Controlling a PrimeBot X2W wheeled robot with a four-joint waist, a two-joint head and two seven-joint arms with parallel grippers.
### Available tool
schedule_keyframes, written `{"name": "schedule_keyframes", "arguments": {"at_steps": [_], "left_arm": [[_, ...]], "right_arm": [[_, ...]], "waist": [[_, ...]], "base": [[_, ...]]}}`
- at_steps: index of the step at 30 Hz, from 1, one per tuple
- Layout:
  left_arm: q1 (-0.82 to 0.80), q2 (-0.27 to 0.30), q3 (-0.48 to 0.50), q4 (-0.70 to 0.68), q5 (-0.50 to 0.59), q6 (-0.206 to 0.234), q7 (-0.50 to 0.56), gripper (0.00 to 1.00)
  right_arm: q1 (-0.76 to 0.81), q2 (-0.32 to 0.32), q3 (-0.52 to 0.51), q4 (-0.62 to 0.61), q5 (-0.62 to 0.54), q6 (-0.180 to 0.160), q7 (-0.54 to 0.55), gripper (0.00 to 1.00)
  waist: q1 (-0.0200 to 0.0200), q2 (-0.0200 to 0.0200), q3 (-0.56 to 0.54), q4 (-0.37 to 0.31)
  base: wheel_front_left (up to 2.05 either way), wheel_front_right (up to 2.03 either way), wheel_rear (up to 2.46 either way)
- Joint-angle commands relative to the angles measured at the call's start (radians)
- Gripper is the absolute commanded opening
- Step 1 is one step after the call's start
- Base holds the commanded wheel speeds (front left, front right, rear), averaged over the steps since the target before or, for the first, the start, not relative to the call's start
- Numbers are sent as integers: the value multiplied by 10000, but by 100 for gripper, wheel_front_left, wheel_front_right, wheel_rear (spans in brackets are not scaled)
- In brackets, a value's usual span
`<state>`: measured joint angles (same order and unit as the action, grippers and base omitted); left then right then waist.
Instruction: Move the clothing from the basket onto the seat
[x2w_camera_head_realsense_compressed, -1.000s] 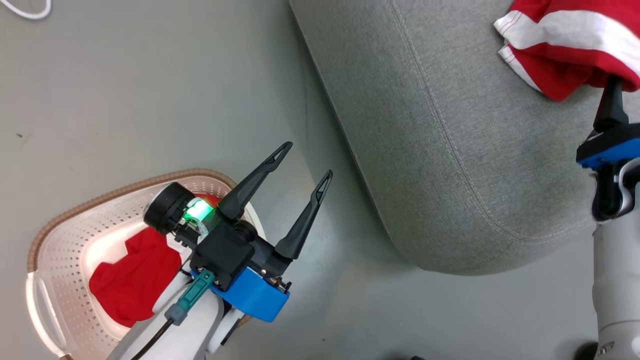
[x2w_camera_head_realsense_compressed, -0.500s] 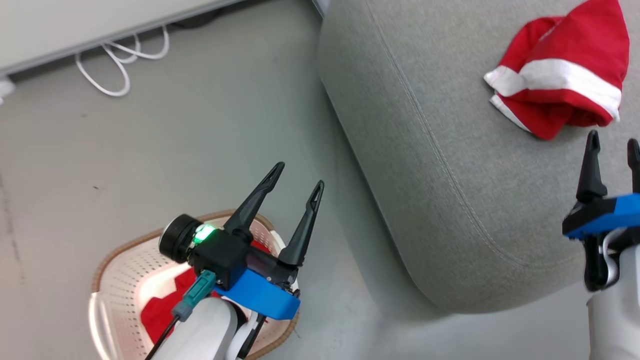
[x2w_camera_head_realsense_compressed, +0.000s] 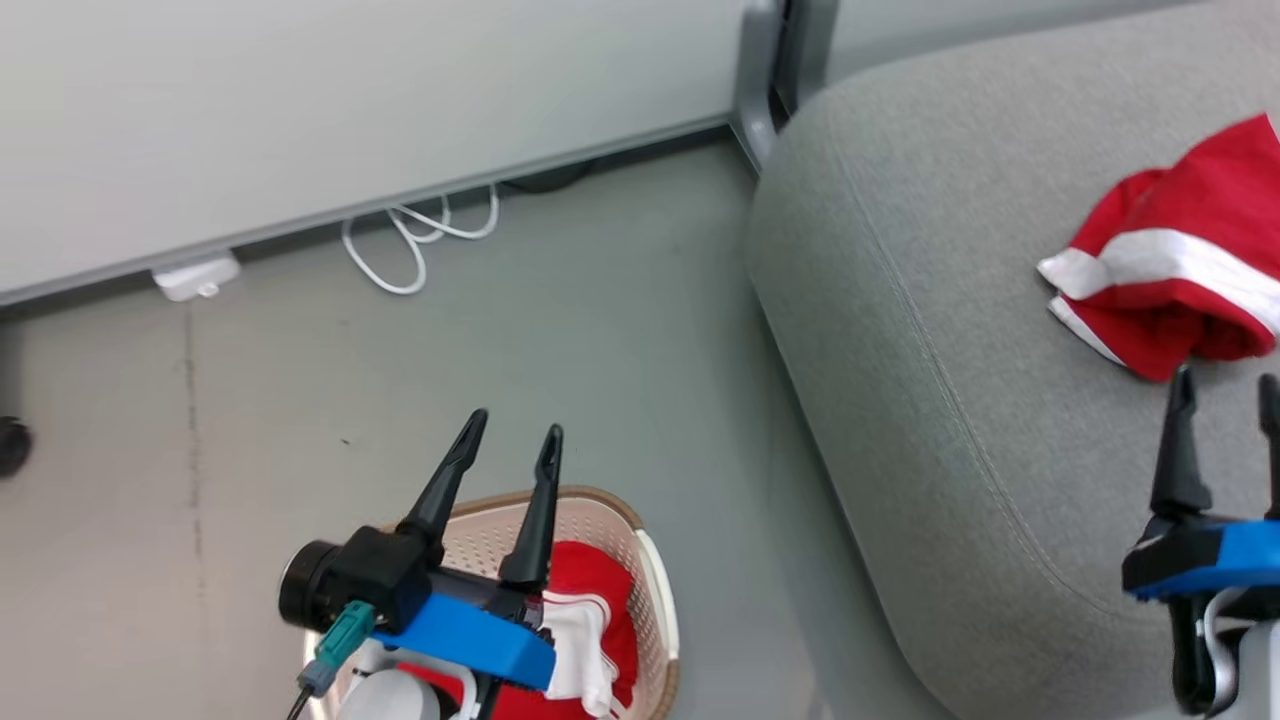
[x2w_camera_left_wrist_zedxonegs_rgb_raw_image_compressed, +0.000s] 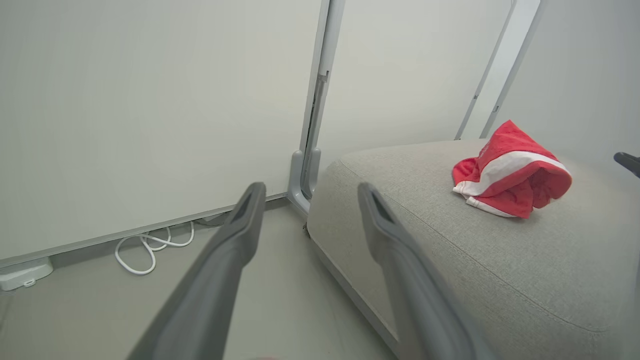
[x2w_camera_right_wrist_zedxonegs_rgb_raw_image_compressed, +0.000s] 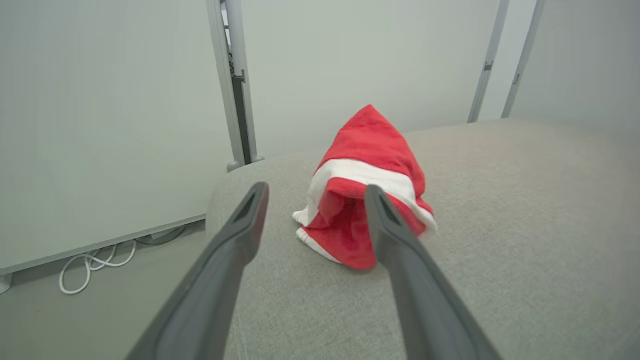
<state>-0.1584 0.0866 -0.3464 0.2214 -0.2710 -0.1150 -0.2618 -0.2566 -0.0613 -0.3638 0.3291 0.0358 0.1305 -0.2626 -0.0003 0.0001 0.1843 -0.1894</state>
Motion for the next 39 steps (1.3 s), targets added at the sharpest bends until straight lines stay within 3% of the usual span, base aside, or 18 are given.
{"name": "schedule_keyframes", "arguments": {"at_steps": [1,10,18,27,39], "left_arm": [[133,-38,153,37,79,-43,-44,100],[623,-265,1422,145,301,-102,-39,100],[953,-283,2103,393,606,-157,-37,100],[1339,-217,2606,743,789,-171,-38,100],[1465,-246,2662,770,791,-175,-39,100]], "right_arm": [[293,32,81,-134,-113,5,-29,100],[1299,111,981,-983,146,5,252,100],[1974,112,1783,-1008,574,5,179,100],[2417,112,2467,-982,749,5,174,100],[2746,112,2555,-1247,765,5,314,100]], "waist": [[3,-1,-416,407],[3,-1,-860,1307],[3,-1,-1135,1908],[3,-1,-1572,2215],[3,-1,-1692,2225]], "base": [[0,0,0],[0,0,0],[0,0,0],[0,0,0],[0,0,0]]}}
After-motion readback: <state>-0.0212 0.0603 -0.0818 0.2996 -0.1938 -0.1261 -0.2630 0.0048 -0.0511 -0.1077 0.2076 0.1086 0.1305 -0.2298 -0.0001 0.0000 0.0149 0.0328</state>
